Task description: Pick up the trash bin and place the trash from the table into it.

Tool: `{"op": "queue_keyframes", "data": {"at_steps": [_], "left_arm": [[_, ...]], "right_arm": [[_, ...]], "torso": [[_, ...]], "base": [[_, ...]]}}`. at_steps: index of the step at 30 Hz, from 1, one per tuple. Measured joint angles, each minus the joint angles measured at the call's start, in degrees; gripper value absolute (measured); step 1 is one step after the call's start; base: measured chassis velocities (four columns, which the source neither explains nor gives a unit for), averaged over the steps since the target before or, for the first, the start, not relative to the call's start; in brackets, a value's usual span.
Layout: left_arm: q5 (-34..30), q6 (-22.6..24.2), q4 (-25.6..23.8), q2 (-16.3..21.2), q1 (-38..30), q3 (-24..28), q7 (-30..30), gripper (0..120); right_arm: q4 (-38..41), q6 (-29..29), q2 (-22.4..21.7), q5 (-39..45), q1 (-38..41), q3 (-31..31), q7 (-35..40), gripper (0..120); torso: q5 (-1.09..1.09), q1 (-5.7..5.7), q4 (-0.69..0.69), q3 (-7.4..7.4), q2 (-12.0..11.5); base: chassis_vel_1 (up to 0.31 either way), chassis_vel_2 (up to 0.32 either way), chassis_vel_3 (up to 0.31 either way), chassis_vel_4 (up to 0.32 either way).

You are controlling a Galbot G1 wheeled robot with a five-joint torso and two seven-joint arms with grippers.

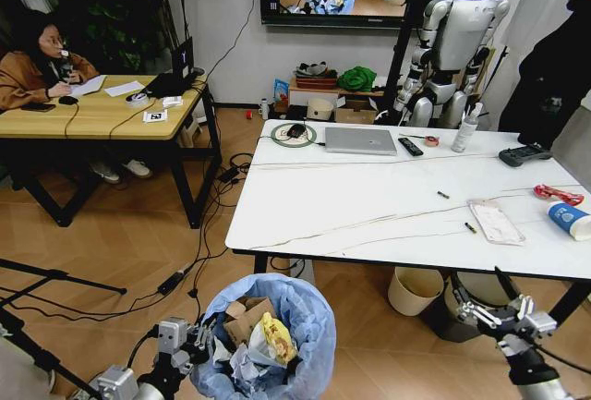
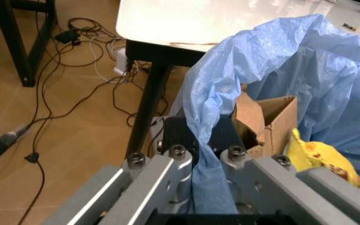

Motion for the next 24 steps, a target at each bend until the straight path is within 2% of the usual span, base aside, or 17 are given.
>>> {"op": "queue_keyframes", "data": {"at_steps": [24], "left_arm": [[0.8,0.0,1.3,-3.6,-0.3,0.4,-0.1,0]], "right_arm": [[-4.6,0.1,0.8,3.9,5.2,-0.8,-1.1,100]], "torso": [[0.00,0.00,0.00,0.00,0.0]], "base": [[0.000,0.000,0.000,0.000]]}}
